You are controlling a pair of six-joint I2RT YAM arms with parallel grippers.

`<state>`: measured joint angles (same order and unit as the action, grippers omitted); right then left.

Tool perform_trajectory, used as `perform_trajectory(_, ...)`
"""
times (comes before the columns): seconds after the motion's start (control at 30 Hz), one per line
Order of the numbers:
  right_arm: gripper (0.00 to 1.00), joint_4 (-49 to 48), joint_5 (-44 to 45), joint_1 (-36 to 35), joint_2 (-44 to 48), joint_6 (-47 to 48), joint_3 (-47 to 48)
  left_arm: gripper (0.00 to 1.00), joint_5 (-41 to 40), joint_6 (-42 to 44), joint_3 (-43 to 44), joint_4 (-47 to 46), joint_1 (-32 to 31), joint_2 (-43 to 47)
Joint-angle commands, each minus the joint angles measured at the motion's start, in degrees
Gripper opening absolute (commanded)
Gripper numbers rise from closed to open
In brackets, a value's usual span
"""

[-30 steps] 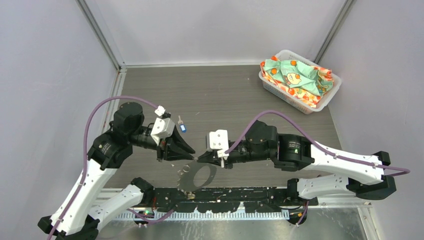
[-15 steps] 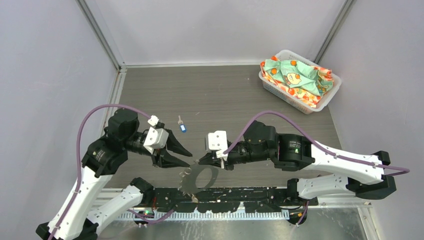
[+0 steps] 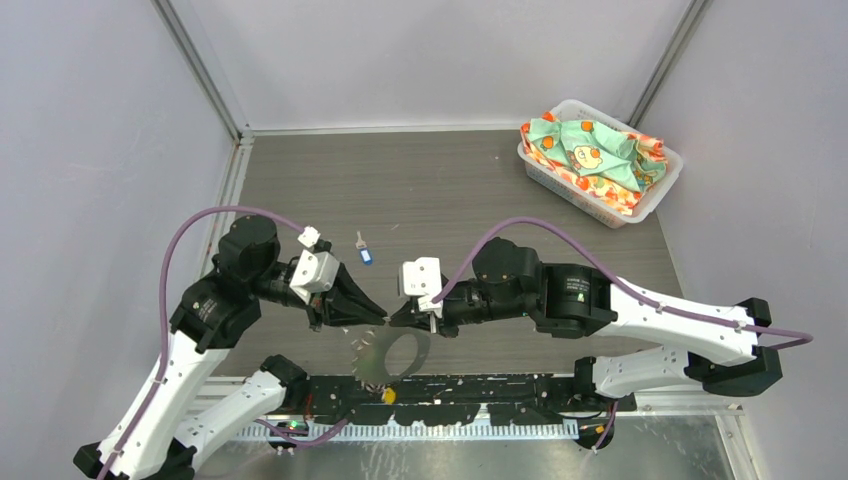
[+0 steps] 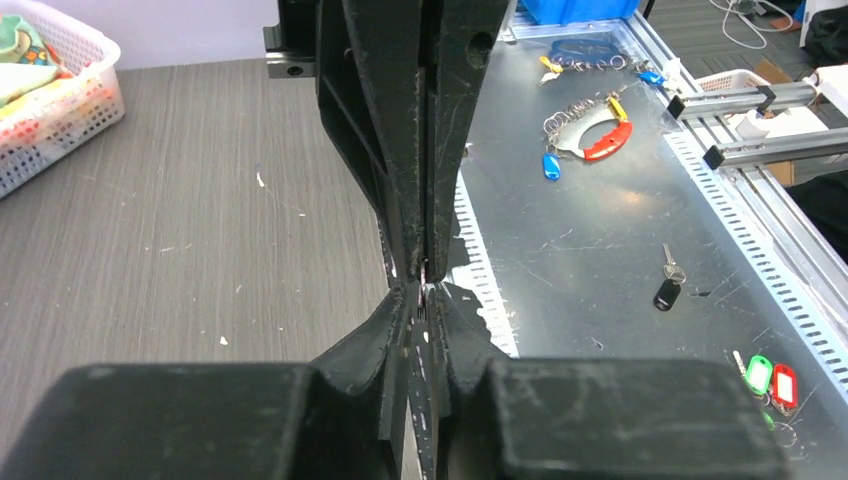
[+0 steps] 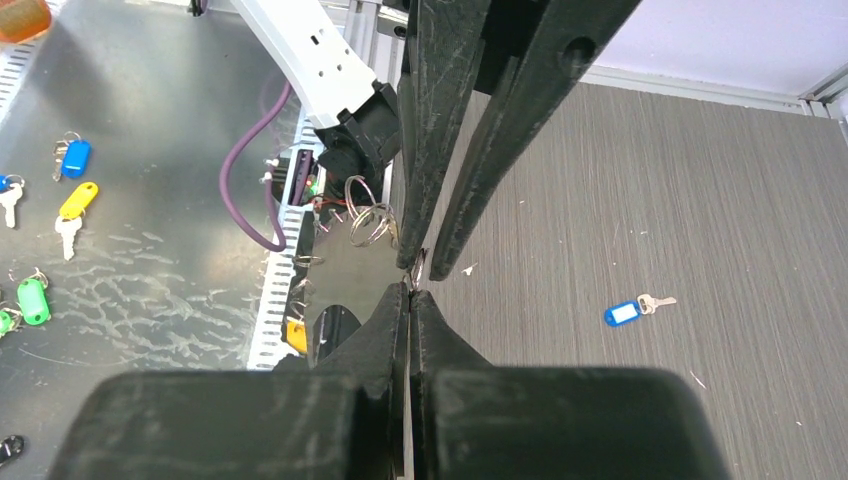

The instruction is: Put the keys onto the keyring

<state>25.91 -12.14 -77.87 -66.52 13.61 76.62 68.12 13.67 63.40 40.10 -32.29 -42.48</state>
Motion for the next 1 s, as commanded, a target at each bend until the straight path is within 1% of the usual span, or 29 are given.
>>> perform_trajectory(0.0, 0.01, -2.16, -1.51, 0.09, 0.41, -0.15, 2.99, 0.08, 0.18, -0.94, -0.1, -2.94, -0.31, -0.19)
perform_trajectory(0.07, 0.01, -2.16, -1.74, 0.09, 0.12, -0.23, 3.22, 0.01, 0.13, -1.12, 0.02, -3.01, -0.31, -0.23)
perform_trajectory(0.17, 0.01, -2.45, -1.48, 0.16, 0.35, -0.89, 3.2, 0.0, -0.32, -1.27, 0.06, -3.09, -0.39, 0.06)
perform_trajectory(0.2, 0.06, -2.59, -0.95, 0.17, 0.53, -1.36, 2.88, 0.0, -0.39, -1.16, 0.14, -3.08, -0.37, 0.17)
perform_trajectory(0.23, 0.13, -2.64, -0.49, 0.21, 1.01, -1.69, 2.54, 0.0, -0.44, -1.08, 0.27, -3.04, -0.39, 0.27)
perform_trajectory(0.27, 0.23, -2.85, 0.08, 0.2, 1.56, -2.19, 2.04, 0.0, -0.51, -0.99, 0.32, -3.07, -0.4, 0.43)
perform_trajectory(0.37, 0.44, -4.36, 1.58, 0.43, 5.08, -3.73, -0.41, 0.0, -1.36, 1.48, 0.59, -2.25, -0.37, 1.0)
perform_trajectory(0.43, 0.55, -5.75, 2.62, 0.59, 7.77, -4.94, -2.32, 0.0, -1.98, 5.88, 0.94, -0.23, -0.38, 1.39)
perform_trajectory(0.47, 0.59, -6.37, 3.06, 0.65, 8.98, -5.33, -3.24, 0.0, -2.45, 9.5, 1.14, 1.01, -0.37, 1.79)
perform_trajectory(0.5, 0.61, -7.17, 3.54, 0.64, 10.24, -5.66, -4.14, 0.0, -3.0, 11.69, 1.0, 1.53, -0.39, 2.2)
perform_trajectory(0.63, 0.64, -8.98, 5.23, 0.76, 13.52, -6.27, -6.76, 0.0, -3.61, 19.07, -0.36, 1.9, -0.4, 4.72)
perform_trajectory(0.7, 0.64, -9.69, 5.63, 0.77, 13.99, -6.6, -7.55, 0.0, -3.79, 20.64, -0.68, 1.83, -0.37, 5.46)
perform_trajectory(0.83, 0.64, -11.45, 5.36, 0.7, 13.44, -6.9, -8.55, 0.0, -3.22, 21.24, -1.24, 1.84, -0.4, 6.14)
perform_trajectory(0.97, 0.63, -14.36, 3.31, 0.7, 12.02, -7.97, -9.59, 0.0, -2.9, 16.91, -2.04, 0.0, -0.35, 6.31)
